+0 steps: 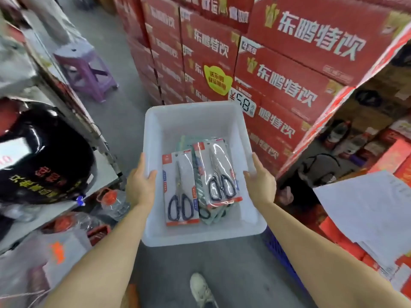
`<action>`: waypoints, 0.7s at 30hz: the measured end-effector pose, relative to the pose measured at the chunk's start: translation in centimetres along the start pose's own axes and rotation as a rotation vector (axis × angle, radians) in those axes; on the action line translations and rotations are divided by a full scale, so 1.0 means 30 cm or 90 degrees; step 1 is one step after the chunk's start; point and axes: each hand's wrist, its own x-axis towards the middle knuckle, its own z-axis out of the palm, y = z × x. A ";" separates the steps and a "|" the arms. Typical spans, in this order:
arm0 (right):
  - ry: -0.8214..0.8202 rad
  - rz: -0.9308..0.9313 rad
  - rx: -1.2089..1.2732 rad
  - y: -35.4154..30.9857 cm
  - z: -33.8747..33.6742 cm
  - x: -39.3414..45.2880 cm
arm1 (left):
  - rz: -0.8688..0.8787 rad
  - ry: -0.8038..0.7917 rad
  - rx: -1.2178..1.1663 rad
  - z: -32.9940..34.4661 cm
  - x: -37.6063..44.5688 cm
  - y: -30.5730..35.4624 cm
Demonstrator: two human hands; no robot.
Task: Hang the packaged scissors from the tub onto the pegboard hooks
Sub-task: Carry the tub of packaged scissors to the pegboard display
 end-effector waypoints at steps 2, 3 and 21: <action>-0.004 -0.011 0.038 -0.083 0.048 0.075 | 0.004 0.028 0.004 -0.011 0.100 -0.011; -0.004 -0.017 0.052 -0.117 0.065 0.110 | 0.007 0.033 0.004 -0.017 0.143 -0.013; -0.011 -0.248 0.031 -0.814 0.526 0.982 | -0.109 0.121 -0.016 0.039 1.145 -0.007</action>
